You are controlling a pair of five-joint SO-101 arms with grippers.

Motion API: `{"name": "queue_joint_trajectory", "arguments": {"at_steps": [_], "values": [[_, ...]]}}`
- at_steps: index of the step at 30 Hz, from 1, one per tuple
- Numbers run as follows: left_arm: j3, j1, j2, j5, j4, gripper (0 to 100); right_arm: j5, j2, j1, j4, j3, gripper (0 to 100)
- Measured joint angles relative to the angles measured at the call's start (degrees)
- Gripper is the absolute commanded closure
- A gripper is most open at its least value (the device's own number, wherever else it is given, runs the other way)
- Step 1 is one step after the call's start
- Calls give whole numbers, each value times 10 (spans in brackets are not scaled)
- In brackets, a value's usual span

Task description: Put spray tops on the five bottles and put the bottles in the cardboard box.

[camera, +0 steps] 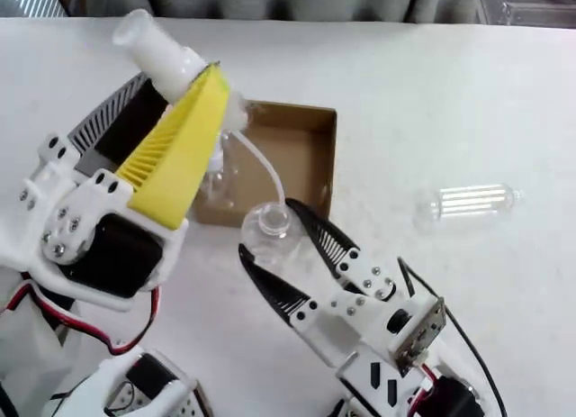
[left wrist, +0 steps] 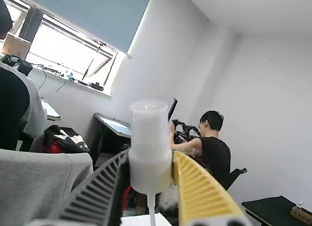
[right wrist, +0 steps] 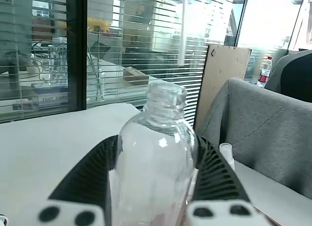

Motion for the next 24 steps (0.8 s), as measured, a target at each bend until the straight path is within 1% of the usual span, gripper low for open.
{"name": "queue_joint_trajectory", "arguments": {"at_steps": [2, 6, 12, 16, 21, 24], "values": [[0, 0, 0, -5, 12, 978, 0, 0, 0, 0, 0, 982], [0, 0, 0, -47, 35, 979, 0, 0, 0, 0, 0, 982], [4, 2, 0, -47, 69, 979, 0, 0, 0, 0, 0, 982], [49, 2, 0, -40, 69, 979, 0, 0, 0, 0, 0, 982], [110, 40, 2, -37, 69, 978, 0, 0, 0, 0, 0, 982], [146, 46, -26, -37, 67, 978, 0, 0, 0, 0, 0, 982]]}}
